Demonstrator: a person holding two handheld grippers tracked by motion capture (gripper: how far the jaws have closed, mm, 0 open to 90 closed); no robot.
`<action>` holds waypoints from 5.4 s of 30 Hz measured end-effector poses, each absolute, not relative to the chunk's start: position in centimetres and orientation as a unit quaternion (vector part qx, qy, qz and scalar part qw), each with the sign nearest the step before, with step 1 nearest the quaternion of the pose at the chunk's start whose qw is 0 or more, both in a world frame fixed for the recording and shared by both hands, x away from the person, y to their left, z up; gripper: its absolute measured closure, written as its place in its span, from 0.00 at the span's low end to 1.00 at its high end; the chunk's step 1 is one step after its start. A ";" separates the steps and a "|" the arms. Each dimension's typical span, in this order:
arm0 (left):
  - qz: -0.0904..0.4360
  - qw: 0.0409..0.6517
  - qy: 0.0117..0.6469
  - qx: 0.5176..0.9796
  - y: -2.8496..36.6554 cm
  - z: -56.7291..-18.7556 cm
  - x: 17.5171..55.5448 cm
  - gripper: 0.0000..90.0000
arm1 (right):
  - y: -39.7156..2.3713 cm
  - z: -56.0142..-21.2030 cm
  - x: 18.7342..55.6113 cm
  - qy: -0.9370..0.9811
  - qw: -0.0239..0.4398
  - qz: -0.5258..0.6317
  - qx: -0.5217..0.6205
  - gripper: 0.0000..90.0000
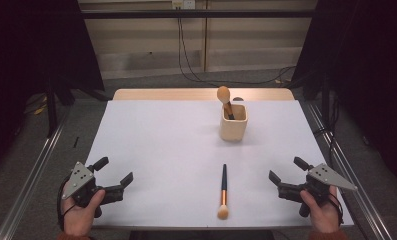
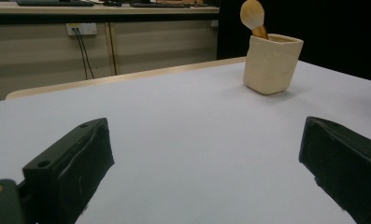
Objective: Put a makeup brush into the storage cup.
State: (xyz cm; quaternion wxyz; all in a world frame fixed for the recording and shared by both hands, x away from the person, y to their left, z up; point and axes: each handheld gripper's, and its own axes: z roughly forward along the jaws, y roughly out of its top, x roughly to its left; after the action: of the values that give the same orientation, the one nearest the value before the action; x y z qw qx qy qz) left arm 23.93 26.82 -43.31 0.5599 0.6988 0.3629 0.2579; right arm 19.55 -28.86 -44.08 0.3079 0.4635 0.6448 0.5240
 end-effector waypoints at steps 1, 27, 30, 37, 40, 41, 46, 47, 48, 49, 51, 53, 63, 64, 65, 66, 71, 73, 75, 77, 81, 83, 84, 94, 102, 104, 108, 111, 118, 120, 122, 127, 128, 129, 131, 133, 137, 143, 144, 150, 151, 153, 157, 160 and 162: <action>0.258 0.559 0.363 0.699 26.8 -43.3 23.9 0.03 | -28.9 -44.0 19.6 0.646 0.308 0.524 0.462 0.01; 0.263 0.559 0.367 0.696 27.1 -43.3 24.2 0.03 | -25.9 -43.8 21.1 0.672 0.274 0.529 0.440 0.01; 0.262 0.560 0.364 0.697 26.9 -43.2 24.2 0.03 | -25.2 -43.8 21.0 0.679 0.266 0.528 0.436 0.01; 0.261 0.561 0.363 0.697 26.7 -43.3 24.3 0.03 | -23.6 -43.7 21.2 0.692 0.249 0.526 0.427 0.00; 0.261 0.560 0.363 0.698 26.8 -43.3 24.3 0.03 | -23.0 -43.6 21.5 0.700 0.242 0.523 0.422 0.00; 0.261 0.560 0.364 0.698 26.8 -43.3 24.3 0.03 | -22.8 -43.6 21.6 0.701 0.240 0.522 0.422 0.00; 0.261 0.561 0.362 0.697 26.7 -43.3 24.3 0.03 | -21.8 -43.6 22.1 0.708 0.223 0.518 0.425 0.00; 0.262 0.561 0.362 0.698 26.7 -43.3 24.3 0.03 | -21.5 -43.6 22.2 0.713 0.219 0.515 0.423 0.00; 0.262 0.560 0.360 0.699 26.7 -43.3 24.3 0.03 | -21.3 -43.6 22.3 0.715 0.218 0.514 0.421 0.01; 0.262 0.560 0.361 0.699 26.7 -43.3 24.3 0.03 | -21.1 -43.6 22.4 0.718 0.215 0.512 0.419 0.01; 0.262 0.559 0.360 0.700 26.7 -43.3 24.3 0.03 | -20.6 -43.6 22.6 0.722 0.209 0.511 0.417 0.01; 0.262 0.559 0.362 0.698 26.7 -43.3 24.3 0.03 | -20.3 -43.6 22.9 0.727 0.204 0.508 0.415 0.01; 0.263 0.557 0.358 0.701 26.7 -43.3 24.4 0.03 | -18.9 -43.4 24.2 0.733 0.207 0.507 0.403 0.01; 0.262 0.558 0.359 0.701 26.6 -43.3 24.3 0.03 | -18.8 -43.4 24.2 0.734 0.206 0.506 0.402 0.01; 0.263 0.557 0.358 0.701 26.6 -43.3 24.4 0.03 | -18.6 -43.4 24.4 0.737 0.204 0.504 0.402 0.01; 0.263 0.557 0.358 0.702 26.6 -43.3 24.4 0.03 | -18.5 -43.4 24.4 0.738 0.202 0.503 0.403 0.02; 0.263 0.557 0.358 0.701 26.6 -43.3 24.4 0.03 | -18.0 -43.6 25.0 0.751 0.186 0.487 0.405 0.02; 0.263 0.557 0.359 0.701 26.6 -43.3 24.5 0.03 | -18.0 -43.6 25.2 0.752 0.182 0.487 0.407 0.02; 0.265 0.554 0.358 0.704 26.6 -43.3 24.5 0.03 | -17.9 -43.6 25.2 0.753 0.178 0.483 0.410 0.02; 0.265 0.555 0.358 0.703 26.6 -43.3 24.4 0.03 | -17.9 -43.7 25.3 0.757 0.170 0.477 0.413 0.02; 0.264 0.555 0.359 0.703 26.7 -43.3 24.5 0.03 | -17.7 -43.8 25.4 0.765 0.154 0.461 0.423 0.02; 0.264 0.555 0.358 0.702 26.7 -43.3 24.5 0.03 | -17.6 -43.8 25.6 0.768 0.145 0.456 0.426 0.02; 0.264 0.554 0.358 0.704 26.7 -43.3 24.5 0.03 | -17.5 -43.7 25.8 0.769 0.143 0.450 0.431 0.03; 0.264 0.555 0.354 0.705 26.6 -43.3 24.5 0.03 | -16.4 -43.7 26.5 0.787 0.119 0.407 0.448 0.04; 0.263 0.555 0.356 0.704 26.5 -43.3 24.6 0.03 | -16.1 -43.5 26.8 0.802 0.102 0.365 0.461 0.04; 0.264 0.555 0.357 0.704 26.5 -43.3 24.6 0.03 | -16.0 -43.5 26.9 0.805 0.092 0.354 0.467 0.05; 0.263 0.555 0.356 0.704 26.5 -43.4 24.6 0.03 | -15.5 -43.5 27.0 0.810 0.081 0.326 0.480 0.08; 0.263 0.555 0.356 0.705 26.5 -43.4 24.6 0.03 | -15.2 -43.6 27.0 0.814 0.070 0.311 0.485 0.06; 0.266 0.554 0.355 0.705 26.6 -43.4 24.5 0.03 | -14.6 -43.7 27.1 0.818 0.044 0.276 0.503 0.10; 0.266 0.553 0.354 0.706 26.6 -43.4 24.5 0.03 | -14.5 -43.8 27.1 0.820 0.033 0.265 0.507 0.11; 0.266 0.554 0.354 0.705 26.6 -43.4 24.5 0.03 | -14.5 -43.9 27.1 0.822 0.022 0.245 0.513 0.14; 0.267 0.553 0.354 0.706 26.6 -43.4 24.6 0.03 | -14.3 -44.1 27.0 0.825 0.002 0.231 0.516 0.18; 0.266 0.553 0.353 0.706 26.6 -43.4 24.6 0.03 | -14.3 -44.2 27.0 0.825 0.000 0.230 0.517 0.19; 0.266 0.553 0.354 0.706 26.6 -43.4 24.6 0.03 | -14.3 -44.2 26.9 0.824 -0.003 0.229 0.519 0.20; 0.266 0.553 0.354 0.706 26.6 -43.4 24.6 0.03 | -14.2 -44.2 26.9 0.823 -0.012 0.226 0.521 0.23; 0.266 0.553 0.353 0.706 26.6 -43.4 24.6 0.03 | -14.1 -44.3 26.8 0.822 -0.020 0.221 0.525 0.24; 0.266 0.553 0.354 0.706 26.6 -43.4 24.6 0.03 | -13.6 -44.2 26.4 0.823 -0.034 0.211 0.526 0.29; 0.266 0.553 0.353 0.706 26.6 -43.4 24.6 0.03 | -13.3 -44.4 26.2 0.822 -0.046 0.197 0.533 0.34; 0.266 0.553 0.353 0.707 26.6 -43.4 24.6 0.03 | -13.2 -44.4 26.2 0.820 -0.049 0.196 0.535 0.34; 0.267 0.552 0.353 0.707 26.6 -43.4 24.6 0.03 | -13.2 -44.5 25.8 0.819 -0.051 0.188 0.539 0.38; 0.267 0.551 0.353 0.707 26.5 -43.4 24.6 0.03 | -13.1 -44.5 25.7 0.821 -0.052 0.188 0.537 0.39; 0.267 0.551 0.352 0.708 26.5 -43.4 24.6 0.03 | -13.0 -44.6 25.6 0.819 -0.055 0.184 0.541 0.40; 0.267 0.553 0.352 0.706 26.5 -43.3 24.6 0.03 | -12.8 -44.6 25.5 0.818 -0.059 0.181 0.543 0.43; 0.267 0.554 0.351 0.706 26.5 -43.3 24.6 0.03 | -12.6 -44.7 25.6 0.815 -0.062 0.174 0.549 0.46; 0.267 0.554 0.351 0.706 26.5 -43.3 24.6 0.03 | -12.5 -44.8 25.7 0.813 -0.065 0.169 0.553 0.49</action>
State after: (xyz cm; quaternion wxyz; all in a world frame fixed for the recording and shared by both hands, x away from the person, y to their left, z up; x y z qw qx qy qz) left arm 24.58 26.52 -43.34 0.5544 0.7058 0.3513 0.2667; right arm 25.71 -12.54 -44.77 -0.0648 0.5534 0.8131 0.1688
